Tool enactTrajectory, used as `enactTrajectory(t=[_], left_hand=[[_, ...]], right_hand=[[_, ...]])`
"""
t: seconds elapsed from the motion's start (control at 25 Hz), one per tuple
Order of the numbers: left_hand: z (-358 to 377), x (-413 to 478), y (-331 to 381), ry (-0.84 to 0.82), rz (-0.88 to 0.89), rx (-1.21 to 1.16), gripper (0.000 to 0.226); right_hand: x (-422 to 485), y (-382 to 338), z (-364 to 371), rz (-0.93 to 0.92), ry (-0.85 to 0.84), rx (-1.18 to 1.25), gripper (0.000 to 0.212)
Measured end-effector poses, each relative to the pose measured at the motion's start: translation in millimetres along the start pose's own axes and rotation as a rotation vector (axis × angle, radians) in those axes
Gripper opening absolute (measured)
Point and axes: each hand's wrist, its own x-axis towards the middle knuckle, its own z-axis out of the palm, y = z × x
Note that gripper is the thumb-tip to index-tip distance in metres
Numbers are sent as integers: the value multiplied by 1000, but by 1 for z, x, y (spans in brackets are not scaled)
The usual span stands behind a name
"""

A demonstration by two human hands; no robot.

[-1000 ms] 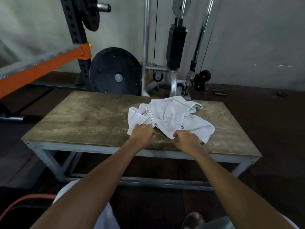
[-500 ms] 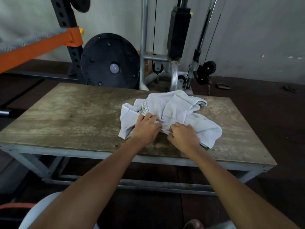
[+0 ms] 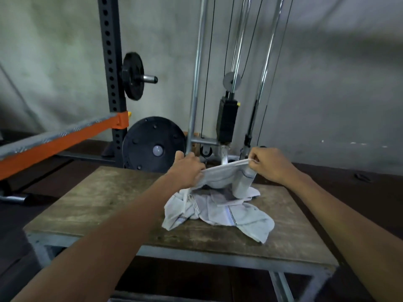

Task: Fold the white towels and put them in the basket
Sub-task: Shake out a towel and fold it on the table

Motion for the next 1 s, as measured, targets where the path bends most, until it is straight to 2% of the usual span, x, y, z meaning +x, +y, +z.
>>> enactTrajectory(t=[0.12, 0.24, 0.4, 0.52, 0.64, 0.84, 0.92, 1.0], left_hand=[[-23, -7, -14, 33, -42, -39, 16], [-45, -14, -26, -2, -111, -161, 21], [-60, -27, -56, 13, -181, -151, 21], [-76, -33, -79, 127, -253, -329, 19], [-97, -33, -89, 243, -202, -482, 16], [-144, -35, -101, 453, -257, -423, 18], [-166, -32, -103, 538, -265, -510, 16], [-188, -26, -104, 568, -314, -684, 14]], right_hand=[[-4, 4, -25, 5, 28, -4, 10], [-6, 5, -44, -11, 4, 96, 6], [-6, 13, -69, 19, 62, 179, 11], [-7, 19, -86, 73, 101, 208, 16], [-3, 21, -102, 72, 135, 166, 28], [-1, 9, -146, 95, 181, 78, 25], [2, 3, -167, 144, 207, 122, 24], [9, 0, -183, 221, 250, 289, 21]])
